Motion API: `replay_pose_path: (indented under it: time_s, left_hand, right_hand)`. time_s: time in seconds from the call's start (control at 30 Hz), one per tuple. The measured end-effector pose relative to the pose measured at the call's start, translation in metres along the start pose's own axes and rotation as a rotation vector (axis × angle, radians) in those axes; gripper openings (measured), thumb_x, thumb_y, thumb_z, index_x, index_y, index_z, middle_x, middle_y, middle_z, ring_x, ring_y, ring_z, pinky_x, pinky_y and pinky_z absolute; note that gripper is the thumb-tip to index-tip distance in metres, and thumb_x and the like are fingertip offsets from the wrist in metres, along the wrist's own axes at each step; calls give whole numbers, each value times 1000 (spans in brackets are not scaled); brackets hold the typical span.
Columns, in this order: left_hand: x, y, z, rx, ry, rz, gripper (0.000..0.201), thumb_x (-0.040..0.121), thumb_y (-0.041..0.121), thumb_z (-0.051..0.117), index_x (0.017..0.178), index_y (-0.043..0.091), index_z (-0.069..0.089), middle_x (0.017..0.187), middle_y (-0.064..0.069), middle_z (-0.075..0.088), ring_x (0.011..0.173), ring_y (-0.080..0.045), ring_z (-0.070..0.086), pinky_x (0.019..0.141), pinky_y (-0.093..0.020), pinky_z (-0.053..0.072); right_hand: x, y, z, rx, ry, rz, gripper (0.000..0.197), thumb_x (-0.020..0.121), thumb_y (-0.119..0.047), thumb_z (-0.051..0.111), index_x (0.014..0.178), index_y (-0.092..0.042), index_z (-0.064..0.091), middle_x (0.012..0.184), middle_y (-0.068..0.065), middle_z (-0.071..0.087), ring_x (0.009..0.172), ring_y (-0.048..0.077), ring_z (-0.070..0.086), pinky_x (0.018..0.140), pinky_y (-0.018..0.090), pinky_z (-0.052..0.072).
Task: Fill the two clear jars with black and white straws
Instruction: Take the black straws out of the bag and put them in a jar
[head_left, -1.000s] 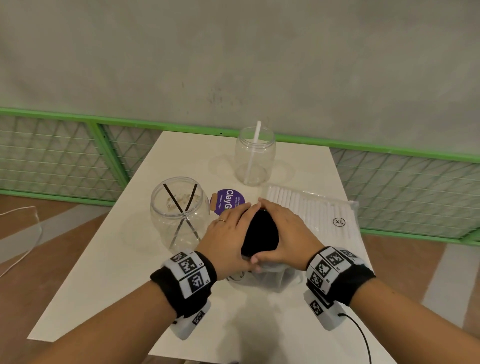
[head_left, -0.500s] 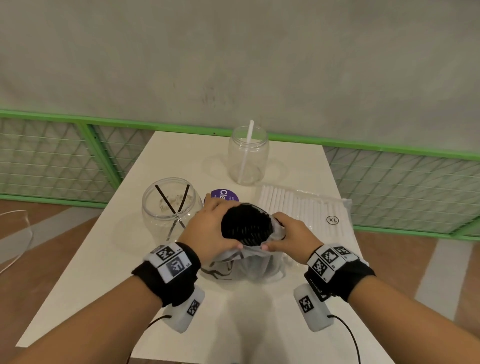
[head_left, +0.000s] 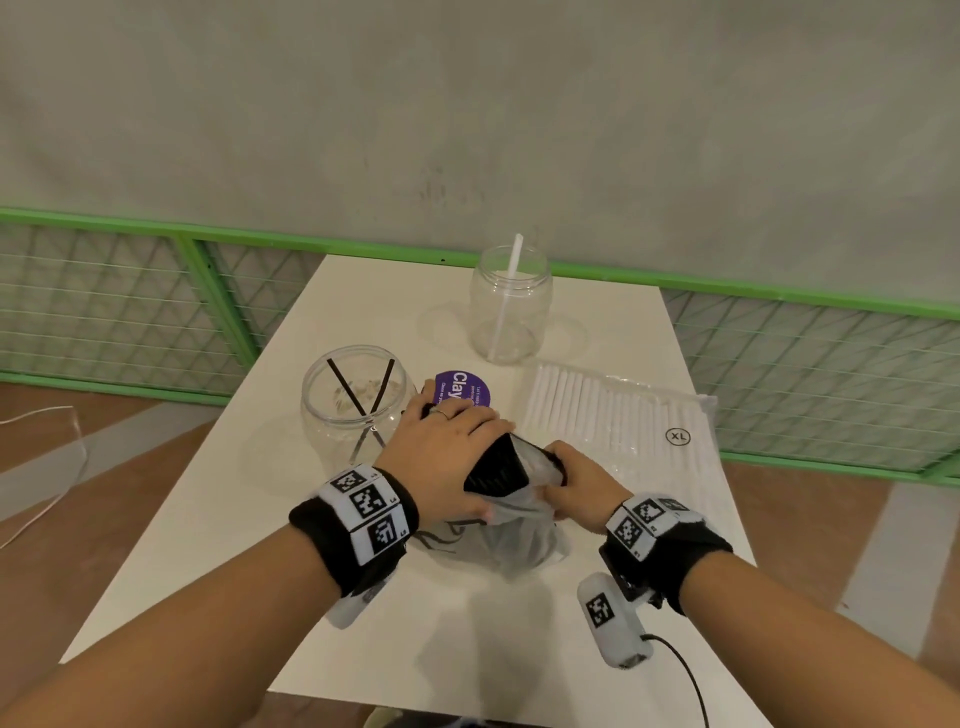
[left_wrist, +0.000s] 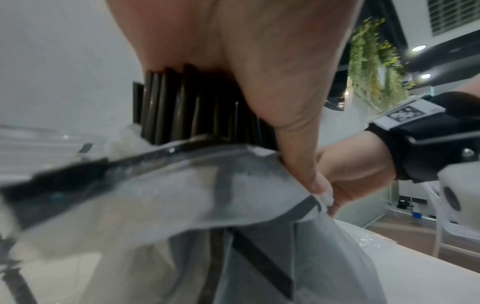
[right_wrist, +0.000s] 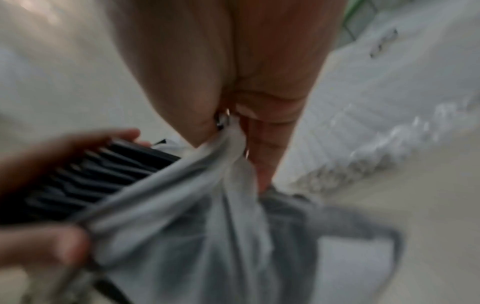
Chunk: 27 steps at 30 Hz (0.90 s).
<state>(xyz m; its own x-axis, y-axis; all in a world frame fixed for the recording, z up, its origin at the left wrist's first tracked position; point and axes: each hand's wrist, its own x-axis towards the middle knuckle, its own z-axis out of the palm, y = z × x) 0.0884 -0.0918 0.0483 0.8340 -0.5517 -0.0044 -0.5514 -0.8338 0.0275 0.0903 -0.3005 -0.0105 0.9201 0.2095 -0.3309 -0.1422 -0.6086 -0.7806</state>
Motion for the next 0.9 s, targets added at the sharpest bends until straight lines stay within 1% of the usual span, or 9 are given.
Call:
replay_pose_path:
  time_s: [0.13,0.23,0.33,0.4,0.5,0.53,0.67,0.77,0.9]
  left_hand:
    - [0,-3,6,-28,38,-30,85,64,67,61,137,35,31,138,13,46,130,-14,37,106,-42,20]
    - [-2,-3,8,-36,94,-28,81,61,63,68,131,32,42,126,12,58,119,-16,50,98,-41,30]
    - [-4,-1,13,-42,198,-13,83,56,62,72,128,26,49,118,7,64,110,-18,58,94,-42,38]
    - [-3,2,11,-79,177,-24,92,59,59,72,136,21,42,135,-2,52,125,-25,48,103,-45,32]
    - [1,-3,-1,-117,-87,-208,112,62,63,68,149,19,12,157,-10,5,144,-34,4,116,-54,9]
    - [2,-8,-5,-109,-174,-256,115,60,63,68,148,21,9,157,-9,3,144,-35,5,115,-57,9]
    - [4,-24,-13,-130,-252,-206,93,62,46,74,139,18,29,129,-10,47,108,-33,53,91,-42,47]
    - [-2,-26,-16,-168,-165,-169,56,68,36,70,118,20,51,100,-4,61,91,-26,60,78,-36,50]
    - [-12,-32,-28,-291,56,-147,38,71,33,64,108,30,60,95,5,66,88,-19,61,73,-33,50]
  right_hand:
    - [-9,4,8,-378,236,-211,66,75,-14,68,134,-18,38,133,6,38,118,22,44,97,36,44]
    - [-24,-10,6,-428,303,-542,62,73,-26,60,132,-23,41,140,0,37,127,20,33,103,35,30]
    - [-29,-22,9,-372,233,-542,64,76,-52,60,132,-29,40,136,-10,41,126,10,32,103,32,27]
    - [-23,-25,12,-332,206,-442,81,68,-60,70,135,-33,34,132,-13,44,121,5,33,104,33,28]
    - [-11,-29,17,-292,189,-322,106,57,-64,75,142,-33,20,124,-11,49,116,9,41,104,33,27]
    - [-7,-30,18,-296,175,-304,110,55,-62,76,143,-33,17,120,-10,51,113,11,44,102,34,29]
    - [3,-31,25,-397,25,-266,94,59,-51,80,137,-28,32,120,-3,45,109,17,48,92,39,47]
    - [6,-27,26,-313,-4,-243,75,61,-46,79,124,-26,44,113,-4,47,99,17,54,83,36,51]
    - [-3,-23,25,-25,118,-304,49,68,-25,74,111,-24,53,102,-2,60,92,13,59,79,29,50]
